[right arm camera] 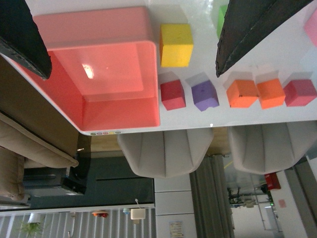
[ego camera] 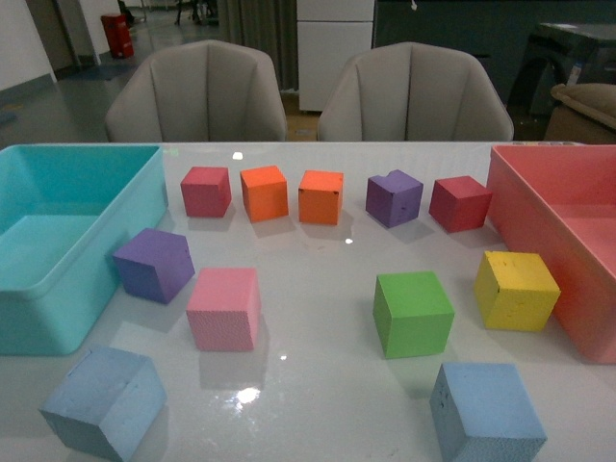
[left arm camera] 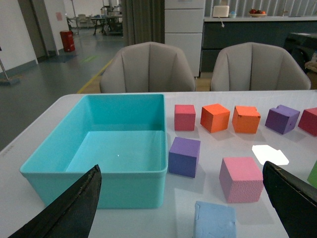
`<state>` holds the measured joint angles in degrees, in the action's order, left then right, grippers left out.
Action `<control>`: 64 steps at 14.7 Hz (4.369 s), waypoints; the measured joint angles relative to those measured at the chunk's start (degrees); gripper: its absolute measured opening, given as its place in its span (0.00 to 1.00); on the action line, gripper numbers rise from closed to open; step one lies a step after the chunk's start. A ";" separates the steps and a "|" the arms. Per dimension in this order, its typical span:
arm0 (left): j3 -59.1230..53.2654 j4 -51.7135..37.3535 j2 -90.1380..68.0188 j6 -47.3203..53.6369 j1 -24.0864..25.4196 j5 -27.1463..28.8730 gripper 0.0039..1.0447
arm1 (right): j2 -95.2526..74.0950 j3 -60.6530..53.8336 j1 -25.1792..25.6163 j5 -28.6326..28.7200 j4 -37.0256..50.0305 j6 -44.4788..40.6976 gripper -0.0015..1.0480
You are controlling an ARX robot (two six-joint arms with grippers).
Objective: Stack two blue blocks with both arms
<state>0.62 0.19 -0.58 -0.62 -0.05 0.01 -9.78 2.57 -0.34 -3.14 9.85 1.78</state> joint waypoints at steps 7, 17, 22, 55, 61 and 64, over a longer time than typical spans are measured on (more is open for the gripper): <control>0.00 0.00 0.00 0.00 0.00 0.00 0.94 | -48.00 24.52 -9.77 -1.22 1.07 6.10 0.94; 0.00 0.00 0.00 0.00 0.00 0.00 0.94 | -77.40 26.08 -19.65 -0.87 1.29 14.91 0.94; 0.00 0.00 0.00 0.00 0.00 0.00 0.94 | -85.94 29.55 -22.34 -1.99 4.04 17.77 0.94; 0.00 0.02 0.00 0.00 0.00 0.00 0.94 | -130.75 104.35 -27.41 -4.04 -30.38 19.34 0.43; 0.00 0.02 0.00 0.00 0.00 0.00 0.94 | -136.06 112.15 -27.41 -6.03 -36.02 21.79 0.42; 0.00 0.00 0.00 0.00 0.00 0.00 0.94 | -138.27 114.46 -27.41 -6.45 -37.18 21.44 0.54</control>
<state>0.62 0.19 -0.58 -0.62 -0.05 0.01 -148.05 117.03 -27.75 -9.58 -27.33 23.22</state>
